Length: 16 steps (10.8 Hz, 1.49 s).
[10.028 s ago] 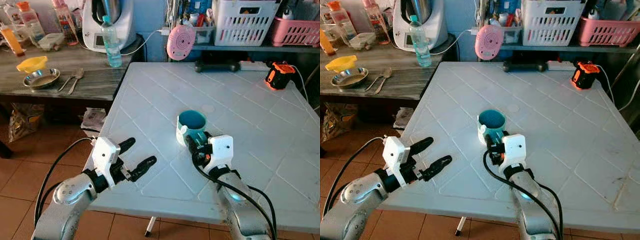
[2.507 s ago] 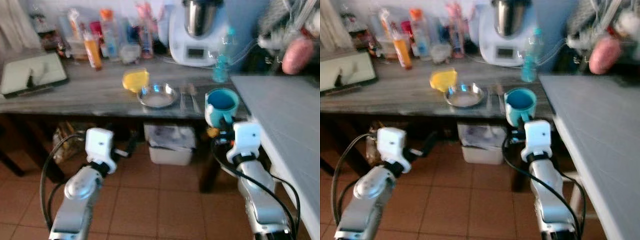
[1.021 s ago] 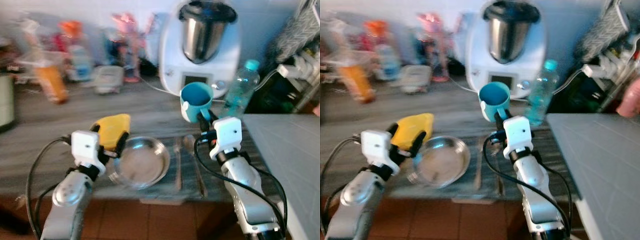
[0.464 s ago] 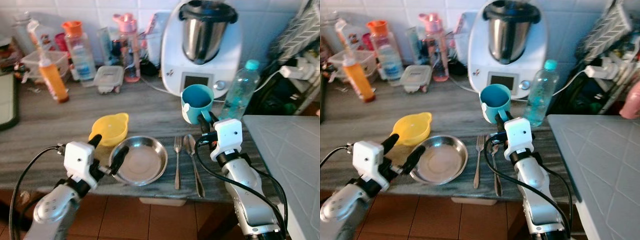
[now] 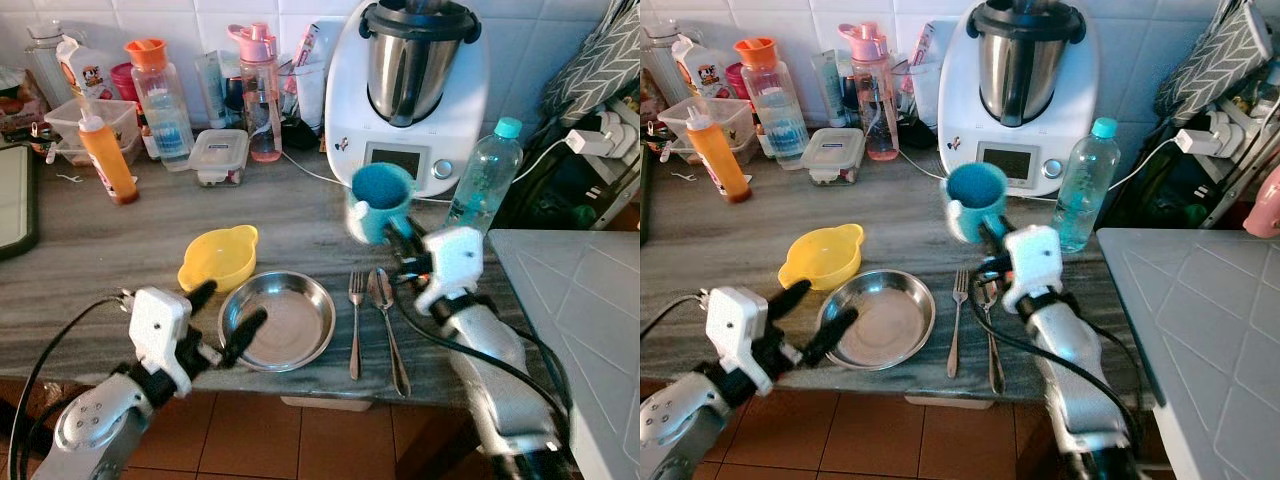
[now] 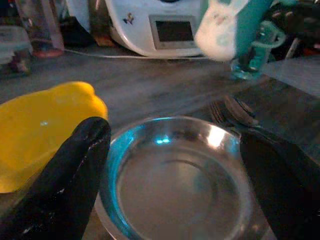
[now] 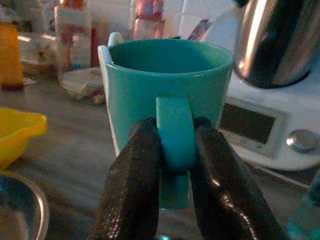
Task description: Setting the table
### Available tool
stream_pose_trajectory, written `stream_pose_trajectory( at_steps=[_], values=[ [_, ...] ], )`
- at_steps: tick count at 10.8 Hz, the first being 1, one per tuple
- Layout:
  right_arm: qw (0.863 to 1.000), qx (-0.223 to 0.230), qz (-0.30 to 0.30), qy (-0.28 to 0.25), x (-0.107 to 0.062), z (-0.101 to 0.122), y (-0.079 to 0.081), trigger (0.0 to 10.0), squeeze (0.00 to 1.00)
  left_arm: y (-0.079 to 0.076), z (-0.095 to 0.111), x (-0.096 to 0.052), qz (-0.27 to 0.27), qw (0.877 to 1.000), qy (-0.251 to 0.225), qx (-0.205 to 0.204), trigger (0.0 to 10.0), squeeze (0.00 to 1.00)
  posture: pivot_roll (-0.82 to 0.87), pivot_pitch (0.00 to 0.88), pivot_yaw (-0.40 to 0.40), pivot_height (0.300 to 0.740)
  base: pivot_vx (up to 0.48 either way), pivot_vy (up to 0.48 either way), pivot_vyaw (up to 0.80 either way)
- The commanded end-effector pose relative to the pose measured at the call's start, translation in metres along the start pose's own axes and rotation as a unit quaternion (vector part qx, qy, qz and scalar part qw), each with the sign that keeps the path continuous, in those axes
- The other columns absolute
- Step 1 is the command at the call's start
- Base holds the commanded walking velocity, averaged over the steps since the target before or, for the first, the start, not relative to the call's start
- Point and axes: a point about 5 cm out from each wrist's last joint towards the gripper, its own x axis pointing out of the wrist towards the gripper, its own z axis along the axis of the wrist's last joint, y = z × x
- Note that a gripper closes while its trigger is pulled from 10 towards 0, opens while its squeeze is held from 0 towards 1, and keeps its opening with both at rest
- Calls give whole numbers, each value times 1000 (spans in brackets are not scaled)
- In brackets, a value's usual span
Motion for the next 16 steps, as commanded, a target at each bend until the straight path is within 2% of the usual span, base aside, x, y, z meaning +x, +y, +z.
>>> stream_pose_trajectory(
  at_steps=[1,4,7,11,13,16],
  values=[
    [1000,4,16,1,6,-1,4,10000,0,-2,3,-1,-10,1000,2,5,10000,0,134,0,11,740,0,0,0],
    [999,15,34,19,13,-13,12,10000,0,-6,0,-4,-27,1000,13,-4,10000,0,145,0,14,740,0,0,0],
    [998,18,51,16,31,-15,23,10000,0,-16,-7,-7,-85,995,42,-32,10000,0,158,0,5,740,0,0,0],
    [998,24,53,18,36,-21,24,10000,0,-15,-7,-10,-100,993,54,-35,10000,0,162,0,6,740,0,0,0],
    [997,41,58,27,39,-30,32,10000,0,-16,-4,-11,-104,993,53,-31,10000,0,161,0,9,740,0,0,0],
    [996,42,71,33,39,-36,38,10000,0,-18,-3,-12,-103,993,50,-32,10000,0,174,0,4,740,0,0,0]
  ],
)
